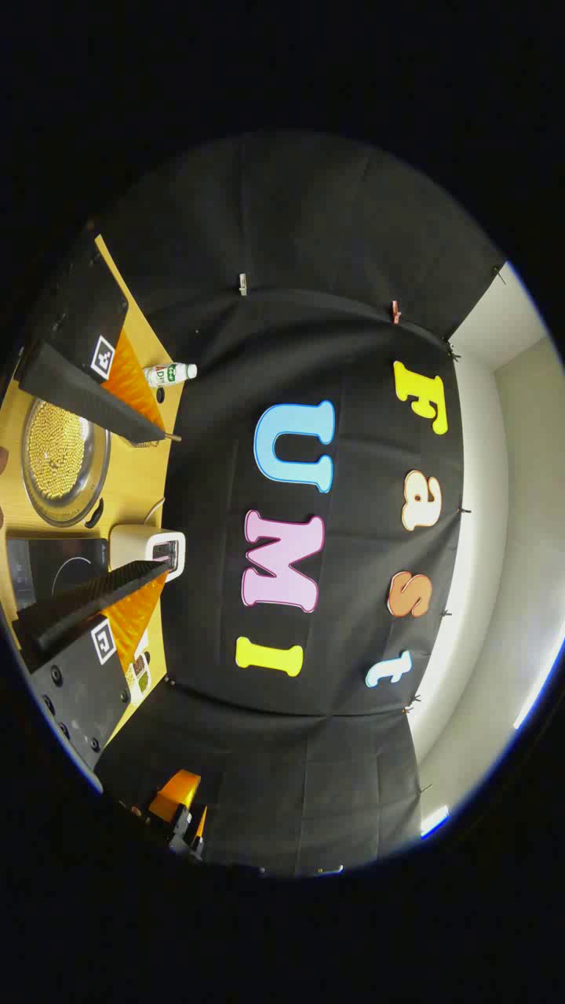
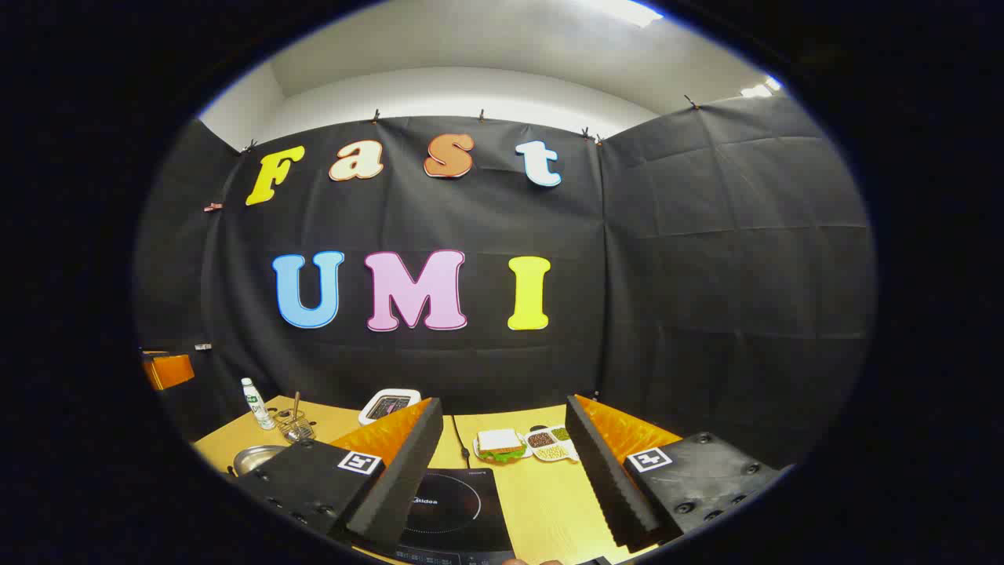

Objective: First push the handle of the pot to place it horizontally, then grasp the pot with both hands and set it on the induction cooktop.

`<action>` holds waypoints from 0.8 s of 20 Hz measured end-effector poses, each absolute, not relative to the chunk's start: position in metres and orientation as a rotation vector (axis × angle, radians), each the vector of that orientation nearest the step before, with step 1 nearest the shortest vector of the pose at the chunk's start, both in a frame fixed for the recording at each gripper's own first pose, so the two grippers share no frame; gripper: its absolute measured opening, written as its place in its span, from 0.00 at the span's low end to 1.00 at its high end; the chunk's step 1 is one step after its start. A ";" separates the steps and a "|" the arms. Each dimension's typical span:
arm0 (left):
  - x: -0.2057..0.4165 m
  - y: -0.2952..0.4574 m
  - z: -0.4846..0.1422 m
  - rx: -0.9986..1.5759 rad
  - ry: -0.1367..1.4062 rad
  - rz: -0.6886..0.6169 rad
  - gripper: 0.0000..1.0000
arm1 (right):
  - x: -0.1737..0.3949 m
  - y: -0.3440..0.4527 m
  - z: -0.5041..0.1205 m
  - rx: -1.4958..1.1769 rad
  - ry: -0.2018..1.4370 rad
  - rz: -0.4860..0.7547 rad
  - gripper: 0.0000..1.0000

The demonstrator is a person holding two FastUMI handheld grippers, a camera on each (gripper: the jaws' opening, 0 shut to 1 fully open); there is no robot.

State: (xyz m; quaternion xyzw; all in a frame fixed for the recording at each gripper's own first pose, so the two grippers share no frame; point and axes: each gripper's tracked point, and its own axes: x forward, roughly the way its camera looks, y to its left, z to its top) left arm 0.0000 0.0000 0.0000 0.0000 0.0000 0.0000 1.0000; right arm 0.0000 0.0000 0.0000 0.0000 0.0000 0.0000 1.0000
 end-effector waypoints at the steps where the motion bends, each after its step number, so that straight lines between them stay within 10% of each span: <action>1: 0.000 -0.002 0.000 -0.003 0.001 0.004 0.95 | 0.003 -0.002 -0.003 -0.002 0.006 0.009 0.98; 16: 0.005 -0.016 -0.005 0.005 -0.001 0.098 0.92 | 0.023 0.010 -0.025 -0.021 0.065 0.178 0.98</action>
